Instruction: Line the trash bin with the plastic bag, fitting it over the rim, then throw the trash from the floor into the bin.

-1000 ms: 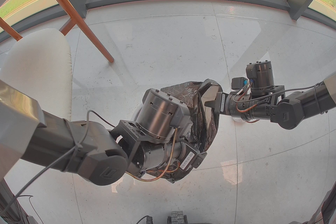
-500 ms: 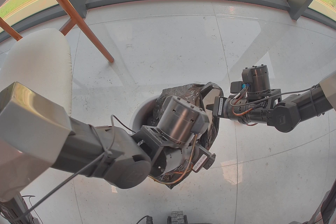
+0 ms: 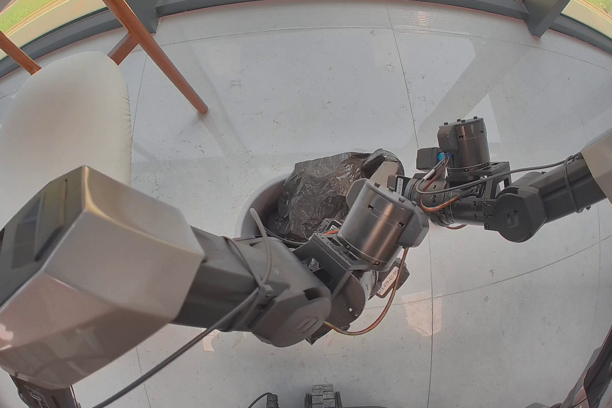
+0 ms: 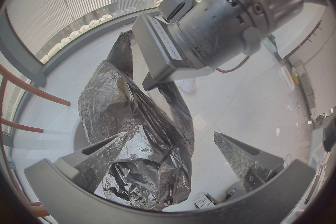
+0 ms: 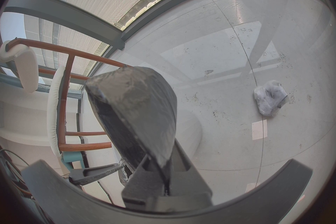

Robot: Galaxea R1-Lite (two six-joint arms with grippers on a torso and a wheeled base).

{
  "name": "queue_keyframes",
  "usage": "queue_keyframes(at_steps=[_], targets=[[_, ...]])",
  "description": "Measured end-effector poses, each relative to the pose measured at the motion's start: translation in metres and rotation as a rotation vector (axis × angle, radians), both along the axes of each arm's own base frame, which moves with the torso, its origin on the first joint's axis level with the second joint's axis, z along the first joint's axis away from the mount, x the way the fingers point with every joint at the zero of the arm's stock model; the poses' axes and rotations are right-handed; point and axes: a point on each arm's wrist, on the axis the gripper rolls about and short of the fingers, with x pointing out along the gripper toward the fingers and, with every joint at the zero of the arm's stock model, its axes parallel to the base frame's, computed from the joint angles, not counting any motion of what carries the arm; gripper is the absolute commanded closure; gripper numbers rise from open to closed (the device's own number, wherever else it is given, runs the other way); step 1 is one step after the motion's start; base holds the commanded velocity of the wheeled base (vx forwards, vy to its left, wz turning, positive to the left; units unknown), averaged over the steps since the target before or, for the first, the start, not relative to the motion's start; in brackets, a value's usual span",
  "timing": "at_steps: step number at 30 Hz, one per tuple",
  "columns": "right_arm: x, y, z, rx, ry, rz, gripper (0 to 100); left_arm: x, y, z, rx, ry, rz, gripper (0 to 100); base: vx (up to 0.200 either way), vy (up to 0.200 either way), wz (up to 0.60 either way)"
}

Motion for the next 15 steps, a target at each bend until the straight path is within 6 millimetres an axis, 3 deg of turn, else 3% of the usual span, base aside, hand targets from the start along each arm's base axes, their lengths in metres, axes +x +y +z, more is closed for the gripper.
queue_keyframes(at_steps=[15], targets=[[-0.001, 0.001, 0.003, 0.005, -0.009, 0.003, 100, 0.014, -0.013, -0.021, 0.076, -0.029, 0.079, 0, 0.000, 0.000, 0.00]])
